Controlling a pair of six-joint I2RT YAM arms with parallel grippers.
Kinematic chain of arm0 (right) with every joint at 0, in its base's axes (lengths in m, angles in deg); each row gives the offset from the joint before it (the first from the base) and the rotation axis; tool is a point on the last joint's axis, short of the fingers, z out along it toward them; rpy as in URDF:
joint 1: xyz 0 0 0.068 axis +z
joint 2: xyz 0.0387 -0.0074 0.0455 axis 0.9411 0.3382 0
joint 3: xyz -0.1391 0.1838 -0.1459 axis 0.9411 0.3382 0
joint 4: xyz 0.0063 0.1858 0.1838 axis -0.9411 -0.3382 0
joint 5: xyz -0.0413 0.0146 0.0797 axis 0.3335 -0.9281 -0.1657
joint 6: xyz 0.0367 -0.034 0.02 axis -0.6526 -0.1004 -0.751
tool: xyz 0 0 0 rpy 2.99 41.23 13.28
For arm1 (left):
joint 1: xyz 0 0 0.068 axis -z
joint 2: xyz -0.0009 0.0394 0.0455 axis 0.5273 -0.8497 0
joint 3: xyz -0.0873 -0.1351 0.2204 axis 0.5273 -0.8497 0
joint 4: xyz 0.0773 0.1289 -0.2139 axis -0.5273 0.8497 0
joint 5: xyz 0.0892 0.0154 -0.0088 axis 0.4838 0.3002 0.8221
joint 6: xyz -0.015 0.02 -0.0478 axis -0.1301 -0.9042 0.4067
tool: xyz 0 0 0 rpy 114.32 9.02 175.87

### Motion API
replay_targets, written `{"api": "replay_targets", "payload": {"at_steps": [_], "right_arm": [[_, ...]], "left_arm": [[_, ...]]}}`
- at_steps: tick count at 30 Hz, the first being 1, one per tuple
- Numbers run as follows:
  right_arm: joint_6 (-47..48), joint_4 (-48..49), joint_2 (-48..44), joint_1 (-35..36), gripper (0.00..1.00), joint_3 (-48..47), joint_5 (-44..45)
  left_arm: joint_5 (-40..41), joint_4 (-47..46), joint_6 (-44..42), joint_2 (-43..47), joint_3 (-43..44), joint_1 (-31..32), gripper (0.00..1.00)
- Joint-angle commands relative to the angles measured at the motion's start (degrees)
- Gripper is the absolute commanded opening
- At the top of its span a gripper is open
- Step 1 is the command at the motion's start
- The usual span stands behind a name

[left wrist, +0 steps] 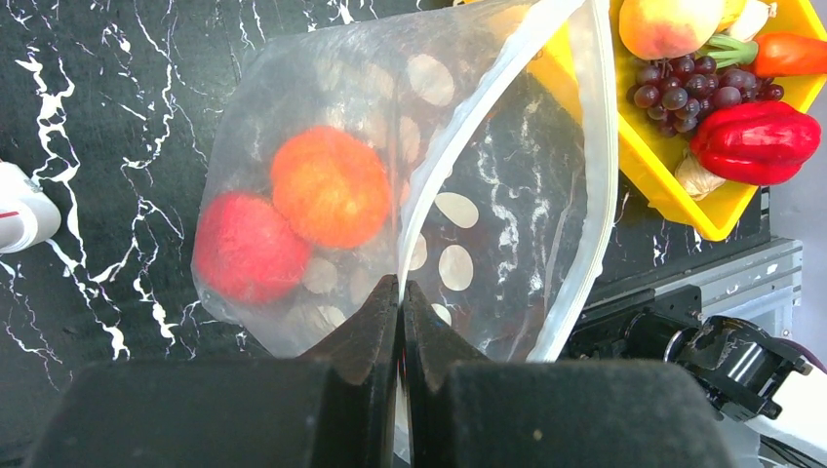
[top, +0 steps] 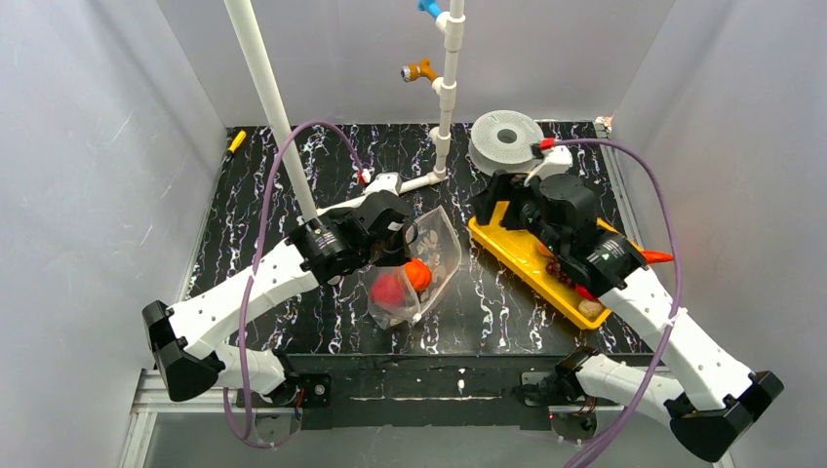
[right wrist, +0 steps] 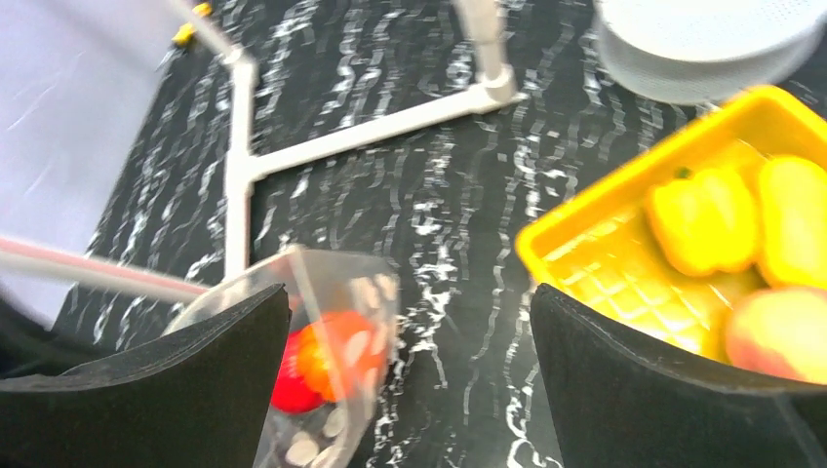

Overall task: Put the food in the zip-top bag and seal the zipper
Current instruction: Pick up the fake fruit from the bin.

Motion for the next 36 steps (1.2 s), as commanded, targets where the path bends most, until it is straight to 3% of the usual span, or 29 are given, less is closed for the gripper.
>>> {"api": "replay_targets", "payload": {"at_steps": [1, 7, 14, 21, 31, 36], "right_arm": [[-5.0, -2.7, -2.8, -9.4, 0.98, 3.5, 1.7], [-6.1, -5.1, -1.2, -19.7, 0.98, 7.8, -3.9], [-4.4, -6.0, 3.8, -20.5, 0.98, 8.1, -8.0], [-2.2, -7.4, 10.4, -21.0, 0.98, 5.0, -8.6], [-4.6, -14.7, 20.6, -22.0, 0.98, 0.3, 14.8], [-9.3, -15.0, 25.2, -25.0, 0.98, -0.1, 18.1]], "left_arm": [[0.9, 0.3, 0.3, 1.5, -1.0, -0.2, 0.00], [0.7, 0.9, 0.6, 1.4, -0.3, -0.3, 0.00], [2.0, 0.2, -0.5, 4.2, 4.2, -0.3, 0.00], [0.4, 0.3, 1.1, 2.7, 0.8, -0.6, 0.00], [-0.7, -0.2, 1.3, 0.6, 0.3, -0.6, 0.00], [-1.4, -0.7, 1.4, 0.1, -0.2, -0.6, 0.00]]}}
